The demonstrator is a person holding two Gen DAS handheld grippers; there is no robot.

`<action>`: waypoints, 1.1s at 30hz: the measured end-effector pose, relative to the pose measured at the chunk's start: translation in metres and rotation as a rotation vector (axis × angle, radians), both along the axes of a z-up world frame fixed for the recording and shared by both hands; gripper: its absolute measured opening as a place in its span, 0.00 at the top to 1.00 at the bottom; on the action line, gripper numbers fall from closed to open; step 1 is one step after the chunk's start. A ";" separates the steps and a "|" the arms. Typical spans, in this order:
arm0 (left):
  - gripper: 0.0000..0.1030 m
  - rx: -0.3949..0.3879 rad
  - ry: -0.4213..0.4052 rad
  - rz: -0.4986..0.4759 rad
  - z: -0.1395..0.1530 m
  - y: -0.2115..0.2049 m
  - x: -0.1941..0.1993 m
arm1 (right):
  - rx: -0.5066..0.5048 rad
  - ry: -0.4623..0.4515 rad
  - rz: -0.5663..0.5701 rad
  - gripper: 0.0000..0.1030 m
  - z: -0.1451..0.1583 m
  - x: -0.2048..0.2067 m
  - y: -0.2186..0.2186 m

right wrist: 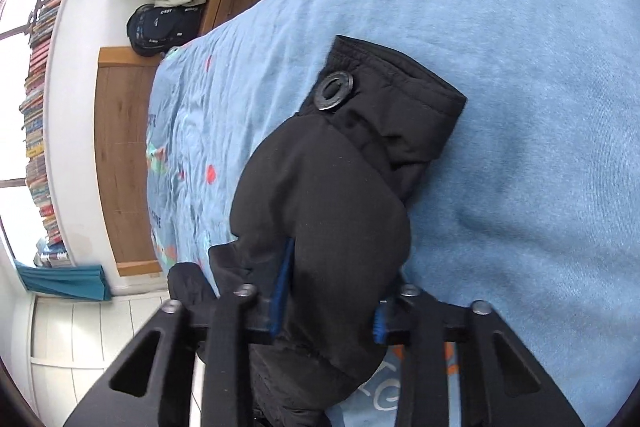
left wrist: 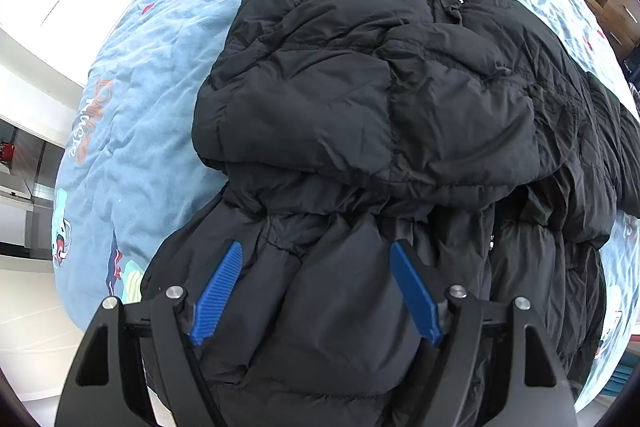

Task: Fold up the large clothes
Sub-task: 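Grasp the cuff of the other sleeve with the right tool, then lift the cuff and carry it across the coat front with the right tool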

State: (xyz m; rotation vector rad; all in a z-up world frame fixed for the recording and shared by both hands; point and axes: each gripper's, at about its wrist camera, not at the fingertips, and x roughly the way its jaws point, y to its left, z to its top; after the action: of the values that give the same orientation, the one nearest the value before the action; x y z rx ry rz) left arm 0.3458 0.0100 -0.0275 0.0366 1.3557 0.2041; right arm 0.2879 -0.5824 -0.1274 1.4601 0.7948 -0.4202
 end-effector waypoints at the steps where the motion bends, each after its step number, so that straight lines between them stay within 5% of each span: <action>1: 0.26 -0.003 -0.001 0.002 0.000 0.001 -0.001 | -0.010 -0.002 0.009 0.80 0.004 0.001 0.001; 7: 0.26 -0.020 -0.013 0.016 0.005 0.009 -0.004 | -0.069 -0.062 0.056 0.89 0.038 0.012 0.007; 15: 0.26 -0.049 -0.037 0.060 0.012 0.030 -0.012 | -0.112 -0.194 0.151 0.91 0.094 0.044 0.034; 33: 0.26 -0.103 -0.080 0.191 0.012 0.098 -0.037 | -0.256 -0.336 0.509 0.91 0.188 0.098 0.159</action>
State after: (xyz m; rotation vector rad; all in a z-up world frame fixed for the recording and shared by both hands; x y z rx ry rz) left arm 0.3087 0.1079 -0.0155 -0.1861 1.2878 0.2924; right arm 0.3855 -0.4235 0.0604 1.0062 0.7738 0.1080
